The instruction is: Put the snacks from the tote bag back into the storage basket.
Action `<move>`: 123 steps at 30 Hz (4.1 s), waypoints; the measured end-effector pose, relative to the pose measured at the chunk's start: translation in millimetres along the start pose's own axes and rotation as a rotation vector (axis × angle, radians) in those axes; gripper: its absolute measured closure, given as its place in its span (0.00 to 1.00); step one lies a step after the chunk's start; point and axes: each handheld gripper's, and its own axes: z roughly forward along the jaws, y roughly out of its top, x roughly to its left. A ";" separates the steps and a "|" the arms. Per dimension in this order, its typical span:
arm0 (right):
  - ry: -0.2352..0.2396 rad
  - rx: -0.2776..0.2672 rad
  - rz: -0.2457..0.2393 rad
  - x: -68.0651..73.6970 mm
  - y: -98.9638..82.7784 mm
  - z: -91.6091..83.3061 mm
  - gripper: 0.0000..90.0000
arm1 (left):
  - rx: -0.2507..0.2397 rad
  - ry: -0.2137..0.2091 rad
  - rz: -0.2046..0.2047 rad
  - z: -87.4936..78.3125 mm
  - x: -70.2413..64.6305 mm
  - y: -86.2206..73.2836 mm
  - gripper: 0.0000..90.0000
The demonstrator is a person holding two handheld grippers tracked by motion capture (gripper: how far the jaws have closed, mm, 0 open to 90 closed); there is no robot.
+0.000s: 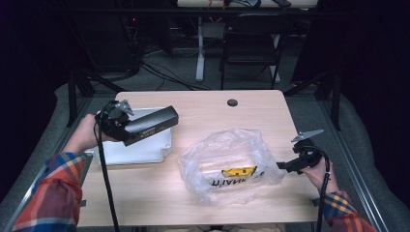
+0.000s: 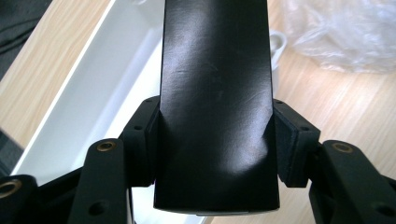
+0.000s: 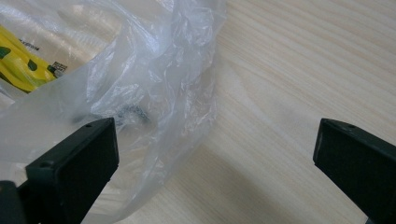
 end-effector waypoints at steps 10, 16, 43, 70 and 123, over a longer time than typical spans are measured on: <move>-0.002 -0.004 -0.008 0.6 0.9 -0.1 0.00 | 0.017 0.032 -0.079 9.1 15.4 -31.2 0.49; 0.002 -0.005 -0.008 1.1 1.3 1.0 0.00 | 0.044 0.025 -0.086 25.0 18.7 -42.6 0.48; -0.005 -0.001 -0.011 1.8 0.6 0.1 0.00 | -0.008 -0.033 -0.071 95.7 21.7 -71.4 0.48; -0.028 -0.020 -0.034 7.4 1.4 -5.3 0.01 | -0.110 0.152 -0.325 75.5 26.5 -30.9 0.31; -0.041 -0.022 -0.047 7.2 1.8 -7.4 0.05 | -0.016 0.067 -0.437 139.8 12.6 17.3 1.00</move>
